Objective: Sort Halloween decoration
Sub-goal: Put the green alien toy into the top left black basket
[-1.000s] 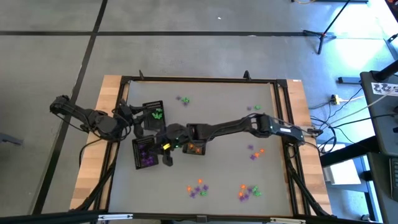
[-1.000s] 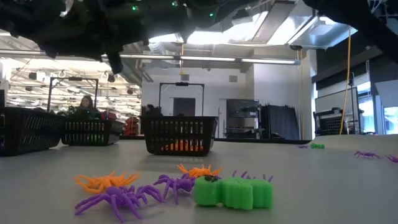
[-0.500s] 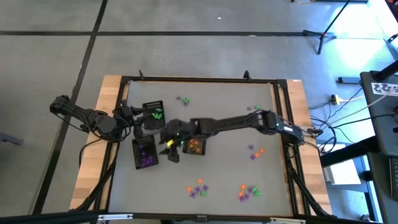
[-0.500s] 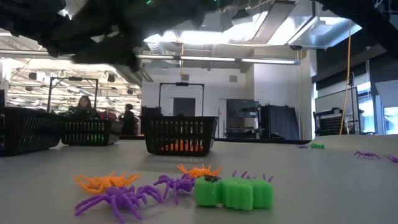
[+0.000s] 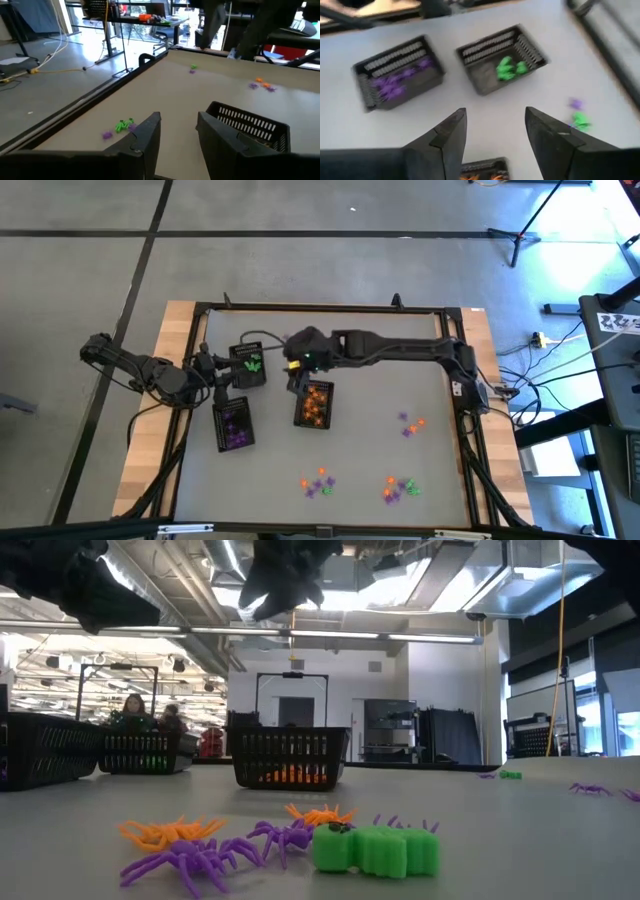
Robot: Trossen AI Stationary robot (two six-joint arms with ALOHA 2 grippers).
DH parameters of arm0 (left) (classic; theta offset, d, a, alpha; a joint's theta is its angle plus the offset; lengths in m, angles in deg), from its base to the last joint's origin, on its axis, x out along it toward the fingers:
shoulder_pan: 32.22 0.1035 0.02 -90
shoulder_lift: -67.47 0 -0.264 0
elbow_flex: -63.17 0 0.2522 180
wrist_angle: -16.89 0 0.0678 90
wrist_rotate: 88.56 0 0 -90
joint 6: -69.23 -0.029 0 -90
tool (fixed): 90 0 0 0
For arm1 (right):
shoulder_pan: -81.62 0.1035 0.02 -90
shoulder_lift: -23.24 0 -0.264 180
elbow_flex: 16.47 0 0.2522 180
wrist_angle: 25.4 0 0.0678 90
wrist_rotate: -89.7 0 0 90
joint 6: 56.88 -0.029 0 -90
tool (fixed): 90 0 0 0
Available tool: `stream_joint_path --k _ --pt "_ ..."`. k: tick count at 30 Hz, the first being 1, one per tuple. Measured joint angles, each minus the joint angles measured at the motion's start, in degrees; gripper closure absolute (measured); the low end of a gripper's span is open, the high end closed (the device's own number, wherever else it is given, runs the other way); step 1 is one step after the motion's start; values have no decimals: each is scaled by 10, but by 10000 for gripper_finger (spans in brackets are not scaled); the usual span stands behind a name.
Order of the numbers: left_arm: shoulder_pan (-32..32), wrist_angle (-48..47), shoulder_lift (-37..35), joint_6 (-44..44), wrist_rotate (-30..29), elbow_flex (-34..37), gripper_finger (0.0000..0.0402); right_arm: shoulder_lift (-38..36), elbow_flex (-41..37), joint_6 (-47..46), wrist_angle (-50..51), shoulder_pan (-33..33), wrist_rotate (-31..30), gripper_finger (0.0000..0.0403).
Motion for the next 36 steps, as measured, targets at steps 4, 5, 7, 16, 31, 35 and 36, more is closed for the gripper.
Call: stream_joint_path --k 4,5,7,16,31,35,36 --pt "0 0 0 1 6 0 279 -1 -11 1 4 3 -19 205" --pt "0 1 0 1 14 0 279 -2 -24 1 -2 3 -22 205" --pt "0 0 0 1 30 0 279 -12 -64 0 -15 2 -35 205" --pt "0 2 1 2 38 0 279 -176 -410 -60 -267 -55 -35 205" --pt "0 47 2 -55 -1 0 279 -173 -565 -93 -527 -155 66 205" --pt "2 48 2 -62 0 0 279 -175 -565 -91 -513 -148 84 205" --pt "2 48 3 -57 6 0 279 -178 -565 -92 -519 -141 87 205"
